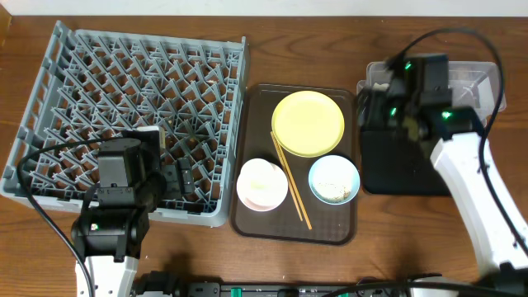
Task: Sort waste into correct bins and load items into the dishwasher
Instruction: 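Grasp the light-blue bowl of rice with the right gripper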
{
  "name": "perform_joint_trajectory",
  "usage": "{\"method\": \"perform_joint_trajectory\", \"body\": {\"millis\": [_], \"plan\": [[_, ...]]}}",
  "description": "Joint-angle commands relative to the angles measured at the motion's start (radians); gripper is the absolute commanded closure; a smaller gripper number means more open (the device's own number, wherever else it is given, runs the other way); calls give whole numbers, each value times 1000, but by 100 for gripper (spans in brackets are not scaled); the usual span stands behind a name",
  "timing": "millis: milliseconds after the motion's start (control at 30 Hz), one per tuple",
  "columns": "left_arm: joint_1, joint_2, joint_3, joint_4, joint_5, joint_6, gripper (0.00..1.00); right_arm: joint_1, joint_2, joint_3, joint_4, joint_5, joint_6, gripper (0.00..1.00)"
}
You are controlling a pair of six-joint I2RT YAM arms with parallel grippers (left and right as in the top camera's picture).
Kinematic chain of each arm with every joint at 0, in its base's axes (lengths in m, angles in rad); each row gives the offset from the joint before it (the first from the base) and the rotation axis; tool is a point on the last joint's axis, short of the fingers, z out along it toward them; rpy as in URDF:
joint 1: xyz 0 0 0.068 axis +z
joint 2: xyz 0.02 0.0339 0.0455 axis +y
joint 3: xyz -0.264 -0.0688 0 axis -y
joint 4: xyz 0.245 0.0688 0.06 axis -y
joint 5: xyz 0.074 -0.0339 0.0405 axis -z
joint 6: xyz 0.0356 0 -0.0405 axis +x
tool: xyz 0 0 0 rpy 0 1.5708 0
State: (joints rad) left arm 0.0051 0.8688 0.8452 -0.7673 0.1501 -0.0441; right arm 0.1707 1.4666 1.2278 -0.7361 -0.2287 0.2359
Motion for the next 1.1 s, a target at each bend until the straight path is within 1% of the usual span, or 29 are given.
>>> {"method": "perform_joint_trajectory", "body": {"millis": [0, 133, 267, 367, 500, 700, 833, 900, 967, 1000, 1067], "plan": [[-3, -1, 21, -3, -9, 17, 11, 101, -18, 1, -133, -85, -148, 33], [-3, -1, 21, -3, -9, 17, 11, 235, 11, -42, -200, -24, -147, 36], [-3, -1, 21, -3, -9, 17, 11, 344, 53, -107, -184, 63, -132, 37], [-3, -1, 21, -3, -9, 17, 11, 410, 91, -152, -142, 106, -110, 42], [-3, -1, 21, -3, -9, 17, 11, 456, 137, -180, -92, 159, -49, 50], [-3, -1, 21, -3, -9, 17, 11, 473, 190, -194, -48, 161, 8, 62], [-3, -1, 21, -3, -9, 17, 11, 480, 239, -194, -41, 161, 34, 65], [-3, -1, 21, -3, -9, 17, 11, 488, 258, -194, -41, 161, 34, 73], [-3, -1, 21, -3, -9, 17, 11, 495, 269, -194, -39, 162, 38, 77], [-3, -1, 21, -3, -9, 17, 11, 499, 269, -194, -36, 162, 47, 84], [-3, -1, 21, -3, -9, 17, 11, 498, 266, -194, -29, 167, 52, 90]]}}
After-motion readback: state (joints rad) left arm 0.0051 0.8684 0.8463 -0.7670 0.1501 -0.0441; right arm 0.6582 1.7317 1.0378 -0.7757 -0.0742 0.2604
